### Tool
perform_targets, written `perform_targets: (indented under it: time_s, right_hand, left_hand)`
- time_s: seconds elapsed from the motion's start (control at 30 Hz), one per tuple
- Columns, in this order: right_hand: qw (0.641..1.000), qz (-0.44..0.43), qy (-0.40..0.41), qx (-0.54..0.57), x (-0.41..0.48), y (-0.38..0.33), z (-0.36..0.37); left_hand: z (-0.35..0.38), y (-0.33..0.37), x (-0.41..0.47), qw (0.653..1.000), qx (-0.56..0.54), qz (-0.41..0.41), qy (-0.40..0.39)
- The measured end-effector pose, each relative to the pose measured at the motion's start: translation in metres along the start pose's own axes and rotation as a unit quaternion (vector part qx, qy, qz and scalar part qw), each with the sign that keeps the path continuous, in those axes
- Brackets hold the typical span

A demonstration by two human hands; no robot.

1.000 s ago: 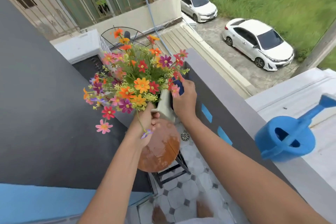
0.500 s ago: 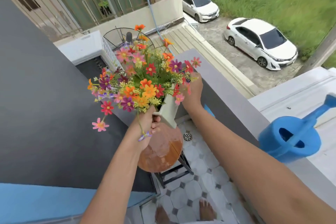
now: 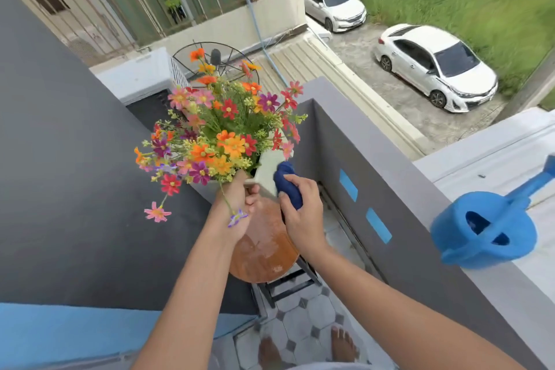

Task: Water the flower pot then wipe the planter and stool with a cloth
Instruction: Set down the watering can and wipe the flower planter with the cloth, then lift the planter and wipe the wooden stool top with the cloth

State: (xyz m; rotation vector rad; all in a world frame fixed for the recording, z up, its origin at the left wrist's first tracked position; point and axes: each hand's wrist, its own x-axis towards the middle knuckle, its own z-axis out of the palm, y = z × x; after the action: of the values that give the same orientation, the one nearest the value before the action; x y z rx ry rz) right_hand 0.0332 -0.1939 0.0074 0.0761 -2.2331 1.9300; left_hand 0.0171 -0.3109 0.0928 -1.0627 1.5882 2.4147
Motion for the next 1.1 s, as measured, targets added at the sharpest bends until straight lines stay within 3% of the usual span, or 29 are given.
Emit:
perform_targets:
  time_s: [0.17,0.4,0.7,0.97,1.1]
  right_hand:
    - [0.996,0.014,0.039,0.084,0.017,-0.031,-0.001]
    - [0.993,0.032,0.064,0.094,0.066,-0.038,-0.031]
    - [0.972,0.069,-0.151,0.169,0.112,-0.039,-0.045]
    - [0.990,0.070,-0.122,0.026,0.138,-0.039,0.011]
    - [0.978,0.100,-0.183,0.001,0.136,-0.021,0.037]
  left_hand:
    - [-0.005,0.002,-0.006,0.997,0.069,0.027,0.010]
    - [-0.036,0.004,-0.009,0.989,0.143,0.042,-0.009]
    - [-0.076,0.033,-0.014,0.970,0.225,0.092,-0.020]
    - [-0.090,0.035,-0.022,0.967,0.235,0.094,0.005]
    - [-0.106,0.031,0.004,0.972,0.211,0.078,0.065]
